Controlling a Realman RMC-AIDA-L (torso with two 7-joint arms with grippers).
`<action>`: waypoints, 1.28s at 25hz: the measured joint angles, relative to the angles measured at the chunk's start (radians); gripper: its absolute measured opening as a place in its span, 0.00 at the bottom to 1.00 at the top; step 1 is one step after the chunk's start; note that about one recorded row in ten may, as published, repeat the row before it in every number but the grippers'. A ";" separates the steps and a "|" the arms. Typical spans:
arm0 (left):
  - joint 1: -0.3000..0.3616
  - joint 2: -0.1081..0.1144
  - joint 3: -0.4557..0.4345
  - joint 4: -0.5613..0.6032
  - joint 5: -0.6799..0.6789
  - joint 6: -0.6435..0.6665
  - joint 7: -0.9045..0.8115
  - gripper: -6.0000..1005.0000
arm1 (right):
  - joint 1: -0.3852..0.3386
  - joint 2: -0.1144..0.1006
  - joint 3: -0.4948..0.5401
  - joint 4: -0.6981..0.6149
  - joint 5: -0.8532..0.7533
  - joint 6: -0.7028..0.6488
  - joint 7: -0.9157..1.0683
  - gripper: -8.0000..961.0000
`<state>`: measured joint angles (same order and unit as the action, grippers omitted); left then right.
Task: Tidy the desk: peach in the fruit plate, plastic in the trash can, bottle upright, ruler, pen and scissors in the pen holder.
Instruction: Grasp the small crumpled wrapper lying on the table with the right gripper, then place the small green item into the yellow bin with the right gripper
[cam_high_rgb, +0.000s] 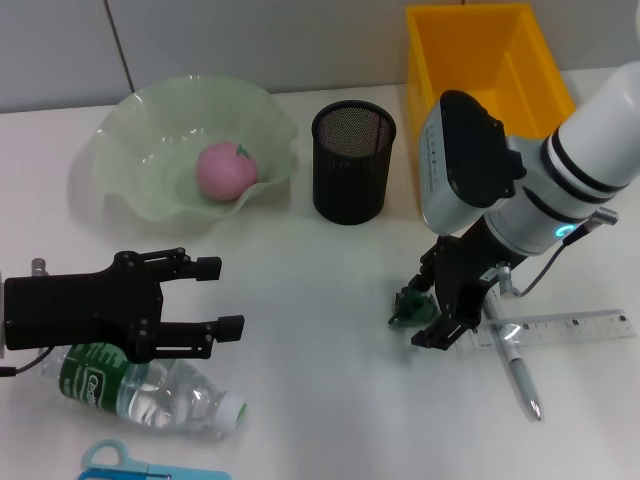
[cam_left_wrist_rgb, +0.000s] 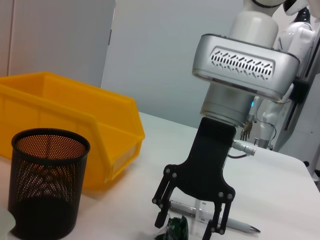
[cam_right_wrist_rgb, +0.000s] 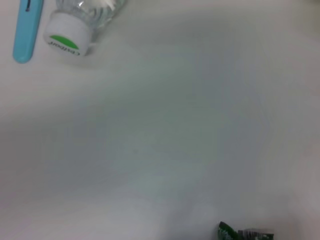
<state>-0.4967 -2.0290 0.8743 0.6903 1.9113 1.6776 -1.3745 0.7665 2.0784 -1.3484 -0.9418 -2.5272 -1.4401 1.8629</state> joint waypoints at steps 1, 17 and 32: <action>0.000 0.000 0.000 0.000 -0.001 0.000 0.000 0.79 | 0.001 0.001 -0.003 0.010 0.000 0.008 -0.002 0.76; 0.003 0.002 0.000 0.000 -0.003 0.003 -0.002 0.79 | 0.000 0.003 -0.016 0.019 0.007 0.038 0.000 0.53; 0.000 0.007 0.000 0.009 -0.002 0.008 -0.024 0.78 | -0.001 0.001 0.138 -0.086 0.055 -0.094 0.018 0.25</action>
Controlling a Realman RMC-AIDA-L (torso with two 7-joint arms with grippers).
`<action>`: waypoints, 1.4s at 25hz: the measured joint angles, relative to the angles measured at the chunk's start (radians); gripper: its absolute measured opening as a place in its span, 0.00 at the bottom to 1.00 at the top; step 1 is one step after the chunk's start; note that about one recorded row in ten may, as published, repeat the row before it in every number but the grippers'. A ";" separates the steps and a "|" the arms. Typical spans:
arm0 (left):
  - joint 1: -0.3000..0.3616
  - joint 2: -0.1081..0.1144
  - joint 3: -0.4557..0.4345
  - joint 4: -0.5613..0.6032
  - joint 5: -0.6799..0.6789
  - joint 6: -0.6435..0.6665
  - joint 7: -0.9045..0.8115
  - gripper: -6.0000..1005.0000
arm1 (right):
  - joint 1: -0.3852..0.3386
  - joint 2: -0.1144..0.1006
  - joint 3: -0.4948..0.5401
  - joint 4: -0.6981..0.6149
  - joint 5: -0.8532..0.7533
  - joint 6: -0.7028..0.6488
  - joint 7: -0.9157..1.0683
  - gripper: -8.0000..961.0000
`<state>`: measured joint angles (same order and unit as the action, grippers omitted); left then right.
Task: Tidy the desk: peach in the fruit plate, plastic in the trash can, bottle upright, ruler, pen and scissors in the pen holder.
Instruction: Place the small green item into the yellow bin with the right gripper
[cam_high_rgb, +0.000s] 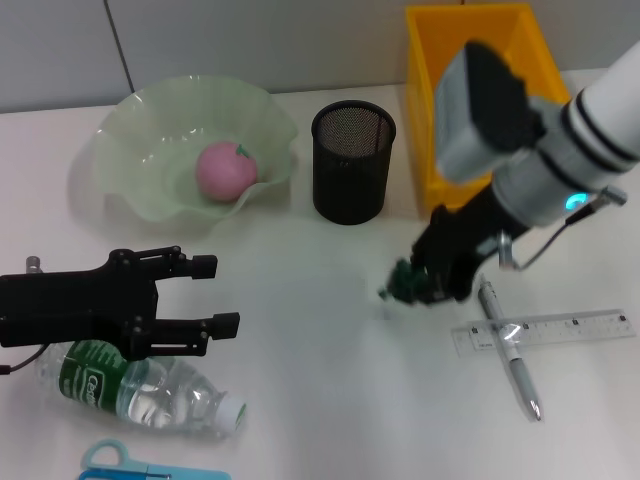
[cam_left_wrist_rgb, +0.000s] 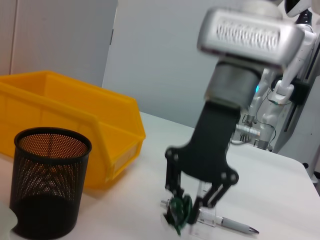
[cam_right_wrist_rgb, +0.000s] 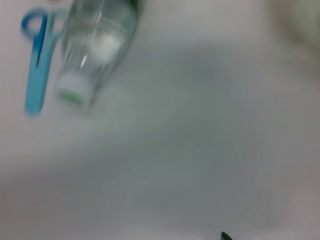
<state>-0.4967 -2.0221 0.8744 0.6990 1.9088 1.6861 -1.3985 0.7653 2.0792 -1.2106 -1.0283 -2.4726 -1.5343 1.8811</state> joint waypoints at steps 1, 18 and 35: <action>0.000 0.000 0.000 0.000 0.000 0.000 0.000 0.78 | -0.002 0.000 0.021 -0.016 0.014 -0.009 0.007 0.25; -0.008 0.000 0.000 -0.001 0.001 -0.002 -0.004 0.77 | -0.137 -0.002 0.367 -0.091 0.435 0.353 0.007 0.26; -0.008 0.000 0.003 -0.004 0.001 0.000 -0.014 0.76 | -0.136 -0.009 0.365 0.137 0.437 0.748 -0.002 0.28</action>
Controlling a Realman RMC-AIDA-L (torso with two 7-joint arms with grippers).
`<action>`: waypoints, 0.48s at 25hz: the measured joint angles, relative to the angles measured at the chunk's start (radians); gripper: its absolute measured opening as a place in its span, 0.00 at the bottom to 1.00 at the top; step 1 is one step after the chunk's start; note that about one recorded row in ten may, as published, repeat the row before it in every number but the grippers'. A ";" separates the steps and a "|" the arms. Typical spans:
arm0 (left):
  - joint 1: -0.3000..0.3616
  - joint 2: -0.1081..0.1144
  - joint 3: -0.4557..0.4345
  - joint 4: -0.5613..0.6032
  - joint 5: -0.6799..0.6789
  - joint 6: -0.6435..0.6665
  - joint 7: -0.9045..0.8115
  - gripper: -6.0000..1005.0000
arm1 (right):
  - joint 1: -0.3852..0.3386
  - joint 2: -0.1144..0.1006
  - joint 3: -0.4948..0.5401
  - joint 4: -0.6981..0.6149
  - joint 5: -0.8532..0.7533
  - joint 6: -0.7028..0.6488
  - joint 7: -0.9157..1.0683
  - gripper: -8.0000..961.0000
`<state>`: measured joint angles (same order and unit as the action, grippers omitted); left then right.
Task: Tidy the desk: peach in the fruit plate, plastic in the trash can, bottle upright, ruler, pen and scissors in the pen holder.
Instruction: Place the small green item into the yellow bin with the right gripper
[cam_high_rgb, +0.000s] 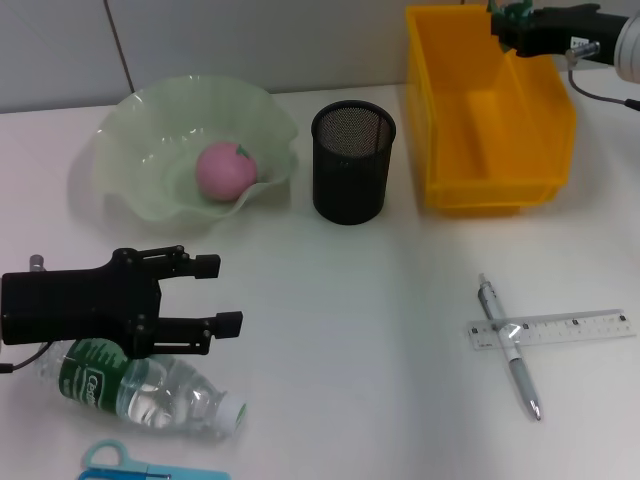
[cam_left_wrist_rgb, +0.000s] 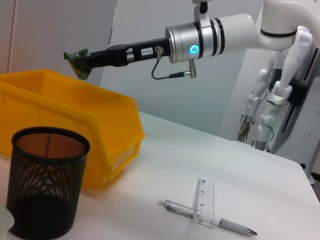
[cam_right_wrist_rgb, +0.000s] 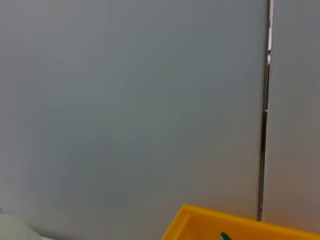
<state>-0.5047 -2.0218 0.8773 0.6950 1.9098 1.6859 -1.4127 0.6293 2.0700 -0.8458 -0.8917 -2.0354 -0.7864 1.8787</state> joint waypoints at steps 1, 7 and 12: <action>0.000 0.000 0.000 0.000 0.000 0.000 0.000 0.76 | 0.000 0.000 0.000 0.003 -0.001 0.000 -0.003 0.28; 0.000 0.000 0.002 0.003 0.000 0.000 0.000 0.76 | -0.004 0.001 0.001 0.001 -0.001 0.001 -0.006 0.29; 0.000 0.000 0.004 0.003 0.000 -0.001 0.000 0.76 | -0.005 0.000 0.001 -0.001 0.000 -0.002 -0.006 0.60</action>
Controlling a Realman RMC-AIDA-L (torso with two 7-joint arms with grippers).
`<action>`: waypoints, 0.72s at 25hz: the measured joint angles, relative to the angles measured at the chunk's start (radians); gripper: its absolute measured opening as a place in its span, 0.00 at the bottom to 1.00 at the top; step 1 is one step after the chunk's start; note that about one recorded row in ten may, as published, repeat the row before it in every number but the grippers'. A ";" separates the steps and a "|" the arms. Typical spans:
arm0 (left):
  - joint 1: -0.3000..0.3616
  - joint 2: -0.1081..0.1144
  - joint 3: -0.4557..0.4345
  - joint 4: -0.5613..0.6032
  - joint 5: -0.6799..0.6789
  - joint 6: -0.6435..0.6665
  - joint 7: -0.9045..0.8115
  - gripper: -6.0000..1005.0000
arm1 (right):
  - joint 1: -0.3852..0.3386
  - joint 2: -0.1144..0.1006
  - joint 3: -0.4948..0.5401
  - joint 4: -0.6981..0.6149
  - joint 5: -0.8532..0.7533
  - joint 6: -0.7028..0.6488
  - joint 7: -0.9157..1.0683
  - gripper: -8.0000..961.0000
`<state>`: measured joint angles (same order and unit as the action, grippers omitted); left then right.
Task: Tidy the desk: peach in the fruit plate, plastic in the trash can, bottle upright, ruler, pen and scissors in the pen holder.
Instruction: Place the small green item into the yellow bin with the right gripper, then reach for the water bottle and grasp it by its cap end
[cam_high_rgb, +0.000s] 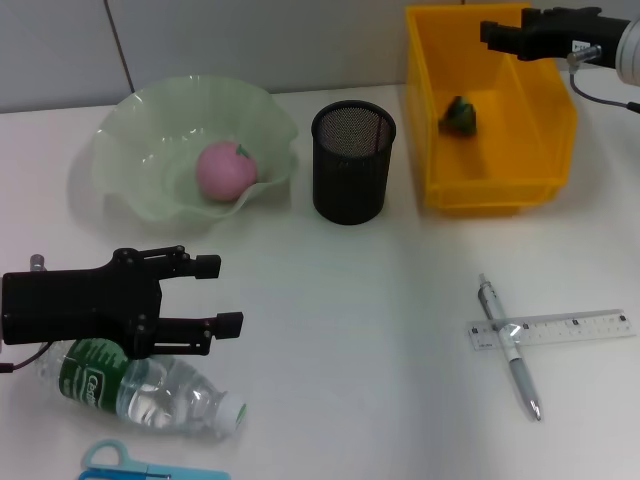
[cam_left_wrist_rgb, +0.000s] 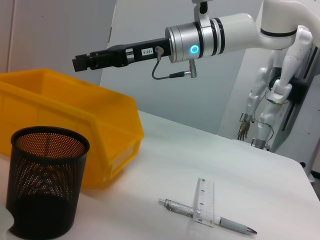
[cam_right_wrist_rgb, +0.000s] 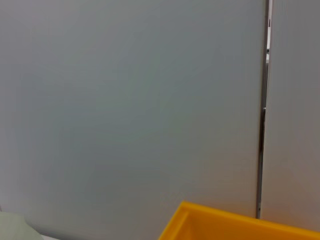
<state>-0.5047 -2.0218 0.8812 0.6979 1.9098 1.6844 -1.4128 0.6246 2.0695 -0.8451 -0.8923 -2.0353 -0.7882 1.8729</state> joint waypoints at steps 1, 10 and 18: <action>0.000 0.000 0.000 0.000 0.000 0.000 0.000 0.76 | 0.000 0.000 0.000 0.000 0.000 0.000 0.000 0.63; -0.001 0.000 -0.002 0.002 0.000 0.001 0.000 0.76 | 0.005 -0.001 0.006 0.000 0.005 0.001 0.000 0.80; -0.005 0.000 0.000 0.002 0.000 0.003 0.000 0.75 | -0.017 -0.005 0.010 -0.017 0.109 -0.109 0.002 0.84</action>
<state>-0.5100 -2.0218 0.8815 0.6996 1.9098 1.6874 -1.4128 0.6076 2.0644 -0.8351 -0.9093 -1.9263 -0.8968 1.8754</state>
